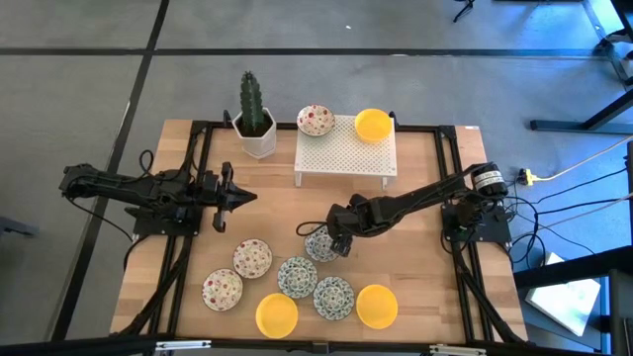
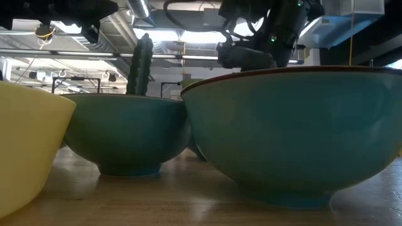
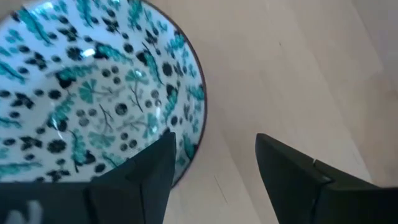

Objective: Pick & Place Mini bowls
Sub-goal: Put the top right green patterned bowl on the shelf

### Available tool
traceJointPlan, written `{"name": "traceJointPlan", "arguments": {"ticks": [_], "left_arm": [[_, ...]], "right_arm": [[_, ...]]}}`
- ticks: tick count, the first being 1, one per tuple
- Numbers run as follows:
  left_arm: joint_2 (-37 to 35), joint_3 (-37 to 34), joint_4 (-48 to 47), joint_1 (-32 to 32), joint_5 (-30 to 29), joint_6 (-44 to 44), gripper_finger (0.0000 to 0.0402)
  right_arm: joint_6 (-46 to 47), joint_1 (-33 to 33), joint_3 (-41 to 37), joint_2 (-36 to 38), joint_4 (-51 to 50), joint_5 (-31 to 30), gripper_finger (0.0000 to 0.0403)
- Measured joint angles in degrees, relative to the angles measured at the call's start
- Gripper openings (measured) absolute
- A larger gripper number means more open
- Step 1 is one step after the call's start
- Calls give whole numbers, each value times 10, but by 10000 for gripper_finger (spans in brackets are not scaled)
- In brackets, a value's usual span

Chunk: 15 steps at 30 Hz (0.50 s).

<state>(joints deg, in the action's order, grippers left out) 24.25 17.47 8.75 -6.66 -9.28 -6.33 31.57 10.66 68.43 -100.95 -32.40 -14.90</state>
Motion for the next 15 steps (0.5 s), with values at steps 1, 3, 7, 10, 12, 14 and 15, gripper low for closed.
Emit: {"name": "traceJointPlan", "arguments": {"ticks": [1, 3, 7, 10, 12, 14, 15], "left_arm": [[0, 0, 0, 0, 0, 0, 4], [0, 0, 0, 0, 0, 0, 4], [0, 0, 0, 0, -2, 0, 4], [0, 0, 0, 0, -2, 0, 4], [0, 0, 0, 0, -2, 0, 4], [0, 0, 0, 0, -2, 0, 4], [0, 0, 0, 0, -2, 0, 4]], "right_arm": [[0, 0, -3, 0, 9, 0, 221], [-2, 0, -5, 0, 14, 1, 221], [-14, 0, -5, 0, 24, 5, 221], [-18, 0, -5, -4, 42, 5, 221], [-20, 0, -5, -12, 50, 10, 221], [-23, 0, -5, -24, 57, 15, 221], [-22, 0, -5, -29, 56, 16, 221]]}}
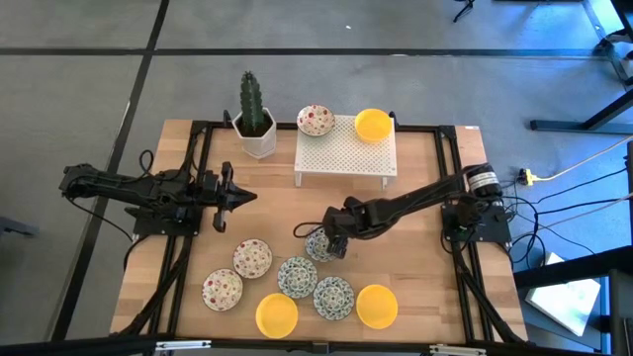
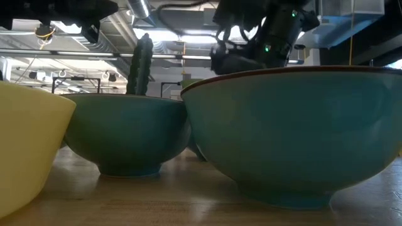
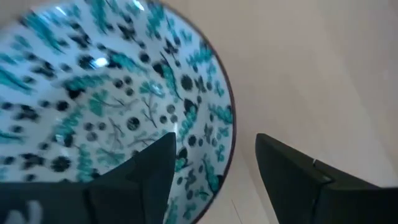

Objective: Pick & Place Mini bowls
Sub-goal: Put the top right green patterned bowl on the shelf

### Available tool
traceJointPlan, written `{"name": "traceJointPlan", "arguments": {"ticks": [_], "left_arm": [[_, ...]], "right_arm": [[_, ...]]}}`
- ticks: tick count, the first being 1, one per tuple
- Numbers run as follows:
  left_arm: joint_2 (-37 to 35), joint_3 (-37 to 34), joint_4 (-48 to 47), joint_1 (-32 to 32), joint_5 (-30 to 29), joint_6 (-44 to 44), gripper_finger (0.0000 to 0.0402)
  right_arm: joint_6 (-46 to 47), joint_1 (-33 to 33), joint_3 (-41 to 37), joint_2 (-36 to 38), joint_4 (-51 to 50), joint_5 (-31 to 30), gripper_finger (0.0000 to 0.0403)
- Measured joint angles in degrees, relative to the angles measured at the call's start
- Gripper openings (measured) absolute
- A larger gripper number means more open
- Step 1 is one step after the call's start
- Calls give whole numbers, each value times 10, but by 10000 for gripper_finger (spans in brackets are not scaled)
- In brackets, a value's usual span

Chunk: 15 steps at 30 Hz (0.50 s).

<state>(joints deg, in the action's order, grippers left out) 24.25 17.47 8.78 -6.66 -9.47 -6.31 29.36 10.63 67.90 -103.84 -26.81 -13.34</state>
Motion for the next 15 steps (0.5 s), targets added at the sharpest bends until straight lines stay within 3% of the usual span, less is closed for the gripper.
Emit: {"name": "traceJointPlan", "arguments": {"ticks": [7, 15], "left_arm": [[0, 0, 0, 0, 0, 0, 4], [0, 0, 0, 0, 0, 0, 4]], "right_arm": [[2, -3, 0, -12, 4, 0, 183], [-1, -4, 4, -9, 27, 18, 25]]}}
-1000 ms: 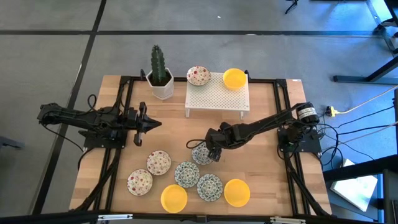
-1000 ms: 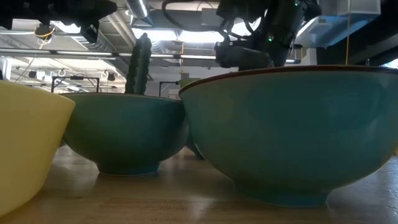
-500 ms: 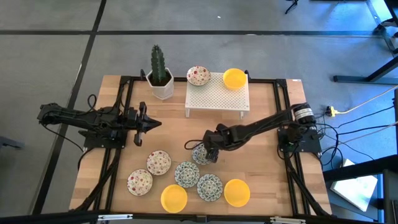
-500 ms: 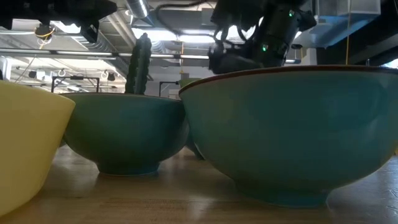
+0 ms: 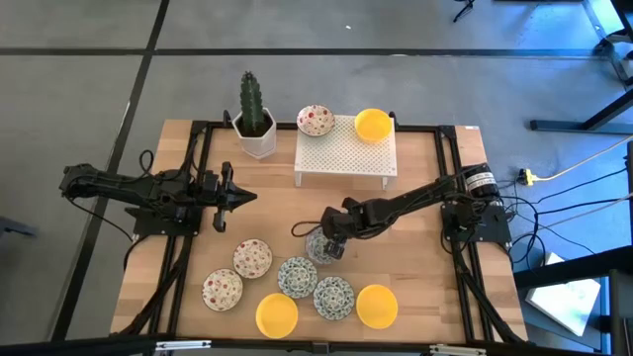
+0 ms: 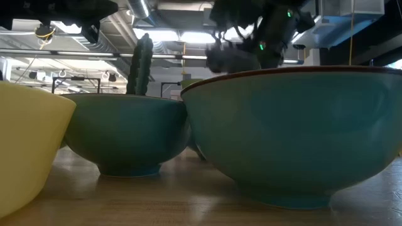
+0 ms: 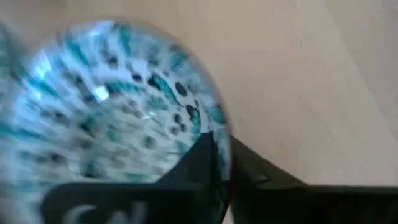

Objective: Pick & Place Mini bowls
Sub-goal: Put the top right green patterned bowl on the shelf

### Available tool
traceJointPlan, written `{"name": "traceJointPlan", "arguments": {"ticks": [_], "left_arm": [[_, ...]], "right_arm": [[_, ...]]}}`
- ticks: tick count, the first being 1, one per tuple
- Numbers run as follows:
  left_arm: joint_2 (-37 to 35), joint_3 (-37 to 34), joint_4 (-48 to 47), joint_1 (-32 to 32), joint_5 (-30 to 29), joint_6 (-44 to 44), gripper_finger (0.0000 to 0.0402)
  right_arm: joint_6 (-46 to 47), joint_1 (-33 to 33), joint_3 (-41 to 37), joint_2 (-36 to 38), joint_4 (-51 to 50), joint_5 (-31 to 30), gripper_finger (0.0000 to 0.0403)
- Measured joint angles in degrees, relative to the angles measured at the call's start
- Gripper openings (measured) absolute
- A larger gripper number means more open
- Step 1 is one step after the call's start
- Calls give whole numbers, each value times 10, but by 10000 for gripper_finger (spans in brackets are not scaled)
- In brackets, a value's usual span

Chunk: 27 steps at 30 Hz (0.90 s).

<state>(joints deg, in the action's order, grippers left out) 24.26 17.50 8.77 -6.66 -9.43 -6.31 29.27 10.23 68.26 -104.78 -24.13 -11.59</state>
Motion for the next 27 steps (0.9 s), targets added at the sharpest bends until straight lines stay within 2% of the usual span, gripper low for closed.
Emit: {"name": "traceJointPlan", "arguments": {"ticks": [2, 5, 11, 15, 27], "left_arm": [[0, 0, 0, 0, 0, 0, 4], [0, 0, 0, 0, 1, 0, 4], [0, 0, 0, 0, 1, 0, 4], [0, 0, 0, 0, 2, 0, 4], [0, 0, 0, 0, 7, 0, 4]], "right_arm": [[-3, 1, -1, 1, 4, -6, 16], [3, -4, 1, -1, 7, 4, 27], [-35, -14, 46, -2, -40, 24, 14], [-57, -23, 117, 0, -113, 33, 14], [-136, -27, 350, 3, -337, -34, 14]]}}
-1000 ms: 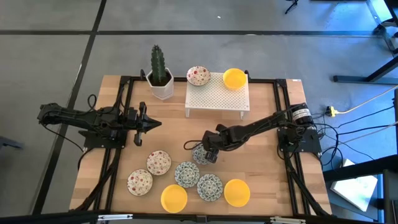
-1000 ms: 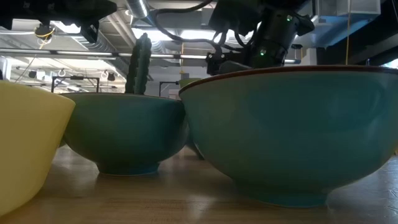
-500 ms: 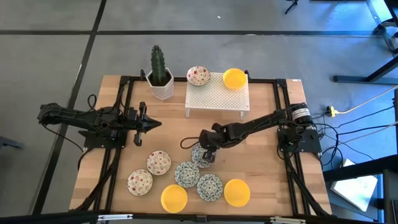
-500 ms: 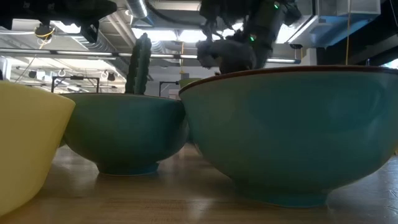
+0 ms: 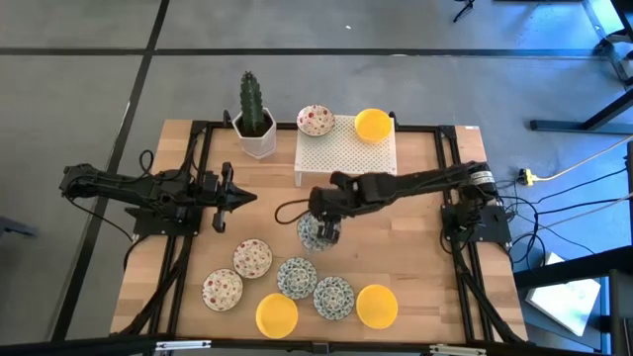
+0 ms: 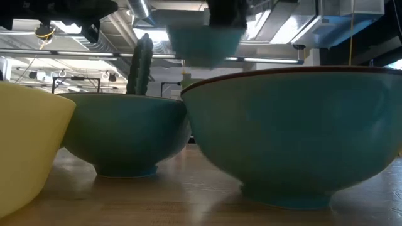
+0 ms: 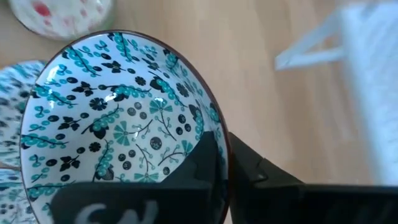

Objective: Pick & Place Mini bowls
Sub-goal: Put the top right green patterned bowl on the shelf

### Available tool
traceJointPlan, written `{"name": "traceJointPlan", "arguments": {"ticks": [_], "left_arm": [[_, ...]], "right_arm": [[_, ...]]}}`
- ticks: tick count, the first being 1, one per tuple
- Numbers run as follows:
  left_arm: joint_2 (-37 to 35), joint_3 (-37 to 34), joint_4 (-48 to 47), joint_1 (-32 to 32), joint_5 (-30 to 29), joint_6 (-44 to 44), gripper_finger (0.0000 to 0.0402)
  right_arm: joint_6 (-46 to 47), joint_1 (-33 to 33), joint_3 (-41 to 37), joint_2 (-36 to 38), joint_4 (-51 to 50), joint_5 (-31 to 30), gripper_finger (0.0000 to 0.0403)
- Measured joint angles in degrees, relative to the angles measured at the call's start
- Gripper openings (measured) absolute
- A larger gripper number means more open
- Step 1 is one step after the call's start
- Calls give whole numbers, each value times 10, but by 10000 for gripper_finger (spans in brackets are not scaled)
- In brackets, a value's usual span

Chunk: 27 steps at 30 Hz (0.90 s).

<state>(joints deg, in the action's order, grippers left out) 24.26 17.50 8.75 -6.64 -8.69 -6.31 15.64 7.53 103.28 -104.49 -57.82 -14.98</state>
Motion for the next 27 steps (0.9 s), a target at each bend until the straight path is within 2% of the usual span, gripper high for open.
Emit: {"name": "traceJointPlan", "arguments": {"ticks": [5, 9, 16, 19, 27], "left_arm": [[0, 0, 0, 0, 0, 0, 4], [0, 0, 0, 0, 0, 0, 4], [0, 0, -1, 0, 0, 0, 4], [0, 0, -1, 0, -1, 0, 4], [0, 0, -1, 0, -2, 0, 4]], "right_arm": [[-57, -26, 102, 13, -60, 3, 14], [-93, -75, 128, 41, -68, 49, 14], [-142, -213, 125, 69, -76, 225, 14], [-156, -272, 124, 65, -79, 275, 14], [-190, -369, 124, 25, -120, 283, 14]]}}
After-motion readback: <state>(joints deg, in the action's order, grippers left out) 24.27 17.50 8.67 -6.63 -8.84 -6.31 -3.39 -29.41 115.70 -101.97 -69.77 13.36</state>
